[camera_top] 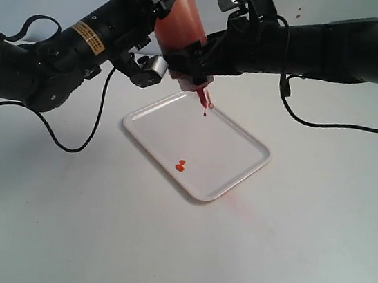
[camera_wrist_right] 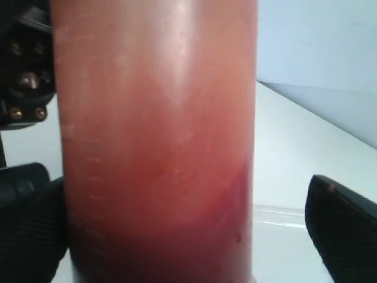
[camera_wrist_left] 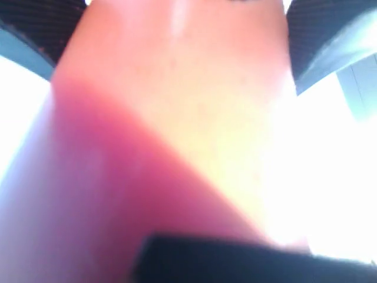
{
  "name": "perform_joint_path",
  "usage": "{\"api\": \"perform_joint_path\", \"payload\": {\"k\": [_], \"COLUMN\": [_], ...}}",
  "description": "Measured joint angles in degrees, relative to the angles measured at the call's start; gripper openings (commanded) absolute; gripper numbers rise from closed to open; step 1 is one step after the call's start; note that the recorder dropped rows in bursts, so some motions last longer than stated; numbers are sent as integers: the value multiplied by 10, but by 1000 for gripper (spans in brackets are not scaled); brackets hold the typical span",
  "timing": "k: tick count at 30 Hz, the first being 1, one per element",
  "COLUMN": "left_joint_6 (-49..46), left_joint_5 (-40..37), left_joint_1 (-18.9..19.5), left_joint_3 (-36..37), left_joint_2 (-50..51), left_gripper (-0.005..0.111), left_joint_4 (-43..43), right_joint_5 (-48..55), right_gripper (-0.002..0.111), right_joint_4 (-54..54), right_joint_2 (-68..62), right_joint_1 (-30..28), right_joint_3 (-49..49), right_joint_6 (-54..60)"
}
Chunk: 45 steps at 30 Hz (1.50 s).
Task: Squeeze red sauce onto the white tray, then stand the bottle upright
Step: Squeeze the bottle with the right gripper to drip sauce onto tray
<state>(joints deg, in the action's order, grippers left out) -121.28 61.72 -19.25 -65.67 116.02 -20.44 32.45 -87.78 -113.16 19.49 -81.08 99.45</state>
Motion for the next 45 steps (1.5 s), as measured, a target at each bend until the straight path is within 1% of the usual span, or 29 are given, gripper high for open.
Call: {"api": "perform_joint_path", "payload": {"k": [5, 12, 23, 25, 27, 28, 30, 31, 32, 35, 37, 45], "left_joint_6": [0, 2, 2, 2, 2, 2, 2, 2, 2, 2, 2, 2], "left_joint_5": [0, -35, -36, -36, -36, -36, -36, -39, -38, -40, -41, -42], "left_joint_1": [0, 0, 0, 0, 0, 0, 0, 0, 0, 0, 0, 0], "left_joint_3": [0, 0, 0, 0, 0, 0, 0, 0, 0, 0, 0, 0], "left_joint_2": [0, 0, 0, 0, 0, 0, 0, 0, 0, 0, 0, 0], "left_gripper": [0, 0, 0, 0, 0, 0, 0, 0, 0, 0, 0, 0], "left_joint_4": [-22, -43, -54, -56, -56, -57, -57, -57, -57, -57, -57, -56], "right_joint_5": [-33, -30, -20, -20, -20, -20, -23, -26, -35, -50, -57, -62], "right_gripper": [91, 89, 85, 80, 71, 63, 52, 43, 36, 11, 0, 0], "right_joint_4": [5, 7, 7, 7, 7, 7, 7, 5, 3, 2, 2, 2], "right_joint_2": [0, -2, -9, -15, -20, -22, -27, -28, -29, -30, -30, -30], "right_joint_1": [1, 2, 9, 12, 17, 20, 25, 27, 29, 32, 34, 35], "right_joint_3": [0, 0, 0, 0, 0, 0, 0, 0, 0, 0, 0, 0], "right_joint_6": [9, 23, 22, 22, 21, 21, 22, 22, 22, 22, 22, 23]}}
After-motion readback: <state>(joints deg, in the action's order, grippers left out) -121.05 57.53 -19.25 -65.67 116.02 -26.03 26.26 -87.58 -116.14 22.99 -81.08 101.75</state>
